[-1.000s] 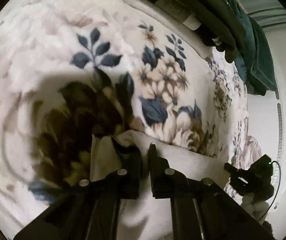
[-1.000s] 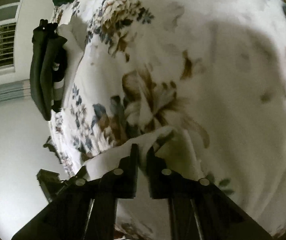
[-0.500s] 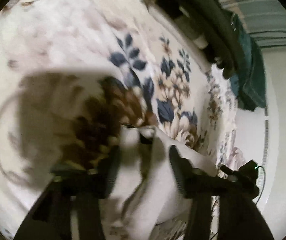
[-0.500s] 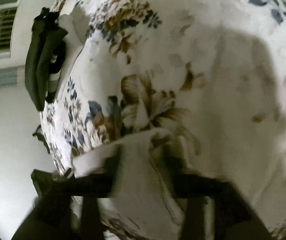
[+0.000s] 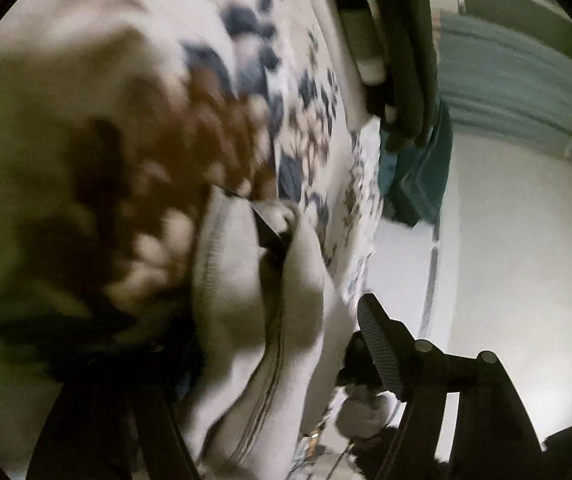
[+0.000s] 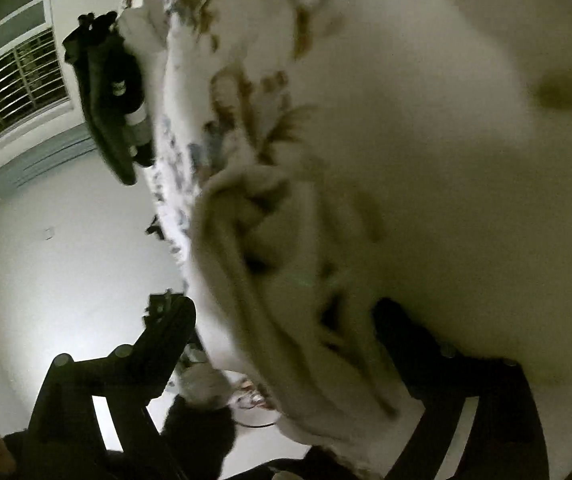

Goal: Fold small clothes

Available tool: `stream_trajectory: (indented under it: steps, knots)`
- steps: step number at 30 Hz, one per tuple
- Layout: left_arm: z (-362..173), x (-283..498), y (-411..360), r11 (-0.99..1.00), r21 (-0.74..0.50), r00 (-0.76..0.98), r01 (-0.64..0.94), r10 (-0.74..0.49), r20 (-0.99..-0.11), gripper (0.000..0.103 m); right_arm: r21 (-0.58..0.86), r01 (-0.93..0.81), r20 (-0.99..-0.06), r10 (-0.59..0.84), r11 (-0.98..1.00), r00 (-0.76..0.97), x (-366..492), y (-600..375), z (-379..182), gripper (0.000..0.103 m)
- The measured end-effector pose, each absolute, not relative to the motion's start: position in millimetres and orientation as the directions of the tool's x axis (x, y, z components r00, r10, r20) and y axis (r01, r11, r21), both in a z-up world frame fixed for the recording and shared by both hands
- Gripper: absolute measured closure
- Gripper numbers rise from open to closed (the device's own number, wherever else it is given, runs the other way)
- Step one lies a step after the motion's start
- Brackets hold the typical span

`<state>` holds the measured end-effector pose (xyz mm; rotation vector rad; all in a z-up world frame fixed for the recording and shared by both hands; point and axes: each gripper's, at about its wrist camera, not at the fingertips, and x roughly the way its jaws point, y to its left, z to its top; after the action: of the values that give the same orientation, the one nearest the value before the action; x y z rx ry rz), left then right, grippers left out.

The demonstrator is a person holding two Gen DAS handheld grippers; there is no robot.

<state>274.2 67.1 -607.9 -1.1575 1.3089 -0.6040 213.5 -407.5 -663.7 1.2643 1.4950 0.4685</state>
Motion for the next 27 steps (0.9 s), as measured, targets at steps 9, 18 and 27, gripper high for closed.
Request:
stream_trajectory:
  steps: [9,18,27]
  knots:
    - [-562.1,275.3,43.8,0.592,-0.794,0.203,-0.139,-0.767,-0.608,0.084,0.753,0.402,-0.597,0.797,0.520,0.087,225.4,-373.1,-637.8,0.078]
    - [-482.7,302.5,53.5,0.637,-0.766,0.223,-0.084,-0.737,-0.638,0.084,0.753,0.346,-0.625,0.772,0.559,0.113,263.4,-355.3,-548.8,0.081]
    - [-388.0,423.6,71.3,0.662,-0.749,0.361,-0.020,-0.694,-0.623,0.084,0.774,0.212,-0.632,0.744,0.596,0.217,413.2,-328.9,-429.1,0.081]
